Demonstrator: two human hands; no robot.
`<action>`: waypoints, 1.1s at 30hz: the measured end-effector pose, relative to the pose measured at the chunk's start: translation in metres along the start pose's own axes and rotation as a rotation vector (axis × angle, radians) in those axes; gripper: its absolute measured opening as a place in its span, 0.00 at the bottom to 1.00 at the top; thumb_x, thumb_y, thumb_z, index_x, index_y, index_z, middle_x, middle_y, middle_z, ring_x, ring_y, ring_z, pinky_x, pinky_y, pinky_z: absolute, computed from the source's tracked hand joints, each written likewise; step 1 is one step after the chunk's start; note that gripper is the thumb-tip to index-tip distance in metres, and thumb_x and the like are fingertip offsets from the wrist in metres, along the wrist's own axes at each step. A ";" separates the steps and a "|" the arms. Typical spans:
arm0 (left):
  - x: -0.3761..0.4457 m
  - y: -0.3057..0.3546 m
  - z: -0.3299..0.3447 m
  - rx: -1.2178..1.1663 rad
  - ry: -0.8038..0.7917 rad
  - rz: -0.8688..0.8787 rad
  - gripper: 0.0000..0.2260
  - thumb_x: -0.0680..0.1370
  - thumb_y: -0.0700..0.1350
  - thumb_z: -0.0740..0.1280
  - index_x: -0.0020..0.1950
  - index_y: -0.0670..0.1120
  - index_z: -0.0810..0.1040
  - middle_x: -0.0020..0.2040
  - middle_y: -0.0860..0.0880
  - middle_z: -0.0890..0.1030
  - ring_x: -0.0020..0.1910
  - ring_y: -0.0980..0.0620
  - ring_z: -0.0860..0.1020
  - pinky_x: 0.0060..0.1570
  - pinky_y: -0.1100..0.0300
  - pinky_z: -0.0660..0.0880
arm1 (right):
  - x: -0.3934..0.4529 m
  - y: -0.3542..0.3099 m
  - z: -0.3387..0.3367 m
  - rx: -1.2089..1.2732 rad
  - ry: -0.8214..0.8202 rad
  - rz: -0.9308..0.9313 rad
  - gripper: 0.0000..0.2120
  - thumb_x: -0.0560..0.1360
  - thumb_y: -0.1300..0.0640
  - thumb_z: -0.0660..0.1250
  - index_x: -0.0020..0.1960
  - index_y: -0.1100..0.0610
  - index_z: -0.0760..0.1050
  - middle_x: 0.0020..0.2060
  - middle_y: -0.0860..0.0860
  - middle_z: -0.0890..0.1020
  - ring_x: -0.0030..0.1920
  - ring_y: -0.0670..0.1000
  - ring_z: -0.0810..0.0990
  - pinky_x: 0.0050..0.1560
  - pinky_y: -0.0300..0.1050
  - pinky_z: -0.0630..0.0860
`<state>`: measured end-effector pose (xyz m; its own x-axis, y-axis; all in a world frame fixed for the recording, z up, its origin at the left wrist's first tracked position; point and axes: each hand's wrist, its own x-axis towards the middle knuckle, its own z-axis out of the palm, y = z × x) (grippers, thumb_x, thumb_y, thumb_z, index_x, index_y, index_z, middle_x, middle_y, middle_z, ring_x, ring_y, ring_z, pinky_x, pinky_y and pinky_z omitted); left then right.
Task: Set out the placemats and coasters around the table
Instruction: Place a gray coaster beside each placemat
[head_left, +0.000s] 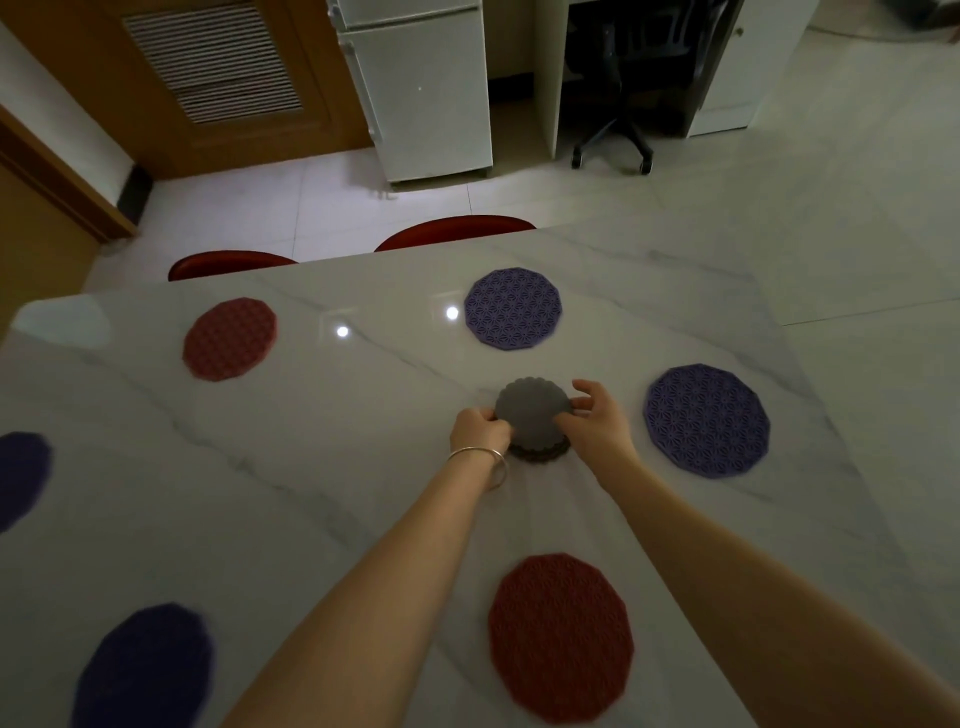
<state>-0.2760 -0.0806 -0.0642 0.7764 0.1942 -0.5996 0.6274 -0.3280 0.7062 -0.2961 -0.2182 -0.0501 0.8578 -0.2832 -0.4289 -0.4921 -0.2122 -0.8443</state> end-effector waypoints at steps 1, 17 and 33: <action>-0.004 0.002 -0.001 0.004 0.009 0.007 0.12 0.65 0.34 0.67 0.47 0.39 0.84 0.45 0.34 0.83 0.40 0.41 0.80 0.45 0.47 0.78 | 0.000 0.000 0.000 0.008 0.002 0.001 0.26 0.71 0.65 0.65 0.68 0.56 0.65 0.50 0.53 0.75 0.48 0.51 0.75 0.44 0.45 0.74; -0.029 0.006 -0.007 -0.220 -0.010 0.046 0.16 0.73 0.36 0.66 0.59 0.43 0.71 0.56 0.37 0.78 0.52 0.39 0.80 0.51 0.43 0.79 | -0.017 0.002 -0.004 0.043 0.031 -0.017 0.25 0.74 0.57 0.68 0.68 0.57 0.66 0.56 0.56 0.77 0.52 0.53 0.77 0.48 0.46 0.76; -0.126 0.004 -0.146 -0.592 -0.042 0.098 0.12 0.75 0.37 0.66 0.55 0.50 0.72 0.55 0.39 0.78 0.48 0.44 0.81 0.33 0.54 0.81 | -0.117 -0.089 0.056 -0.221 -0.015 -0.304 0.21 0.71 0.55 0.71 0.62 0.54 0.71 0.55 0.54 0.78 0.50 0.52 0.78 0.51 0.48 0.79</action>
<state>-0.3627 0.0287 0.0693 0.8369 0.1482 -0.5269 0.4890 0.2303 0.8413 -0.3439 -0.1137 0.0572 0.9710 -0.1631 -0.1750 -0.2332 -0.4816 -0.8448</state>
